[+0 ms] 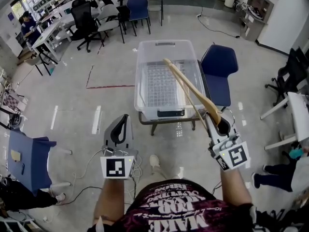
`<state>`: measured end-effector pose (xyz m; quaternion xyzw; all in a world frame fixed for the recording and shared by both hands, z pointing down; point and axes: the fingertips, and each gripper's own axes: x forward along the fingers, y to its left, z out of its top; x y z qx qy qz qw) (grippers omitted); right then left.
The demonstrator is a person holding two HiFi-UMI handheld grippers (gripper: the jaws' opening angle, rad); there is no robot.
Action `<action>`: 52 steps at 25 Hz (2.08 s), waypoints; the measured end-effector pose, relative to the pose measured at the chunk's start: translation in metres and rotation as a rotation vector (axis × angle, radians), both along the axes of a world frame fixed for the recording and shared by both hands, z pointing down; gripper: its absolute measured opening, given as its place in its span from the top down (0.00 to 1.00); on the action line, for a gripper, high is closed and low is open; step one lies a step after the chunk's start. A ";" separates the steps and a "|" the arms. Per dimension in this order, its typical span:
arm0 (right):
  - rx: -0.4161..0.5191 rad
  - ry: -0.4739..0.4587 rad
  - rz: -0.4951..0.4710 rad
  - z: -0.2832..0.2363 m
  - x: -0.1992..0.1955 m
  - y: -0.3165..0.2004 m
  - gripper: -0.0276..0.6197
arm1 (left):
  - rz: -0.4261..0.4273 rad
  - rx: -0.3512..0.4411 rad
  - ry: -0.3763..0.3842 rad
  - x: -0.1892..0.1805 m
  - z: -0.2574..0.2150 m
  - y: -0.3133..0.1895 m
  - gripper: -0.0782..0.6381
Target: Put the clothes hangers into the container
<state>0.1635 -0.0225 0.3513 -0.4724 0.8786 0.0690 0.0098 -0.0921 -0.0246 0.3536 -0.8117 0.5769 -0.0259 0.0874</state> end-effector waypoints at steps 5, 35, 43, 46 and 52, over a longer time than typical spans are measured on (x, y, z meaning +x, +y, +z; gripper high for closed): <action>-0.002 -0.010 0.002 -0.001 -0.002 -0.021 0.87 | 0.008 -0.008 0.002 -0.003 0.004 -0.023 0.88; -0.028 -0.032 0.006 -0.005 -0.017 -0.097 0.87 | 0.067 -0.038 0.008 -0.009 0.008 -0.104 0.88; -0.031 -0.037 0.043 -0.012 -0.048 -0.136 0.87 | 0.099 -0.031 0.015 -0.046 0.005 -0.155 0.88; -0.029 -0.044 0.056 -0.013 -0.064 -0.148 0.87 | 0.106 -0.032 0.034 -0.066 0.007 -0.171 0.88; -0.071 -0.019 0.053 -0.003 -0.084 -0.160 0.87 | 0.140 -0.045 0.065 -0.073 0.018 -0.182 0.88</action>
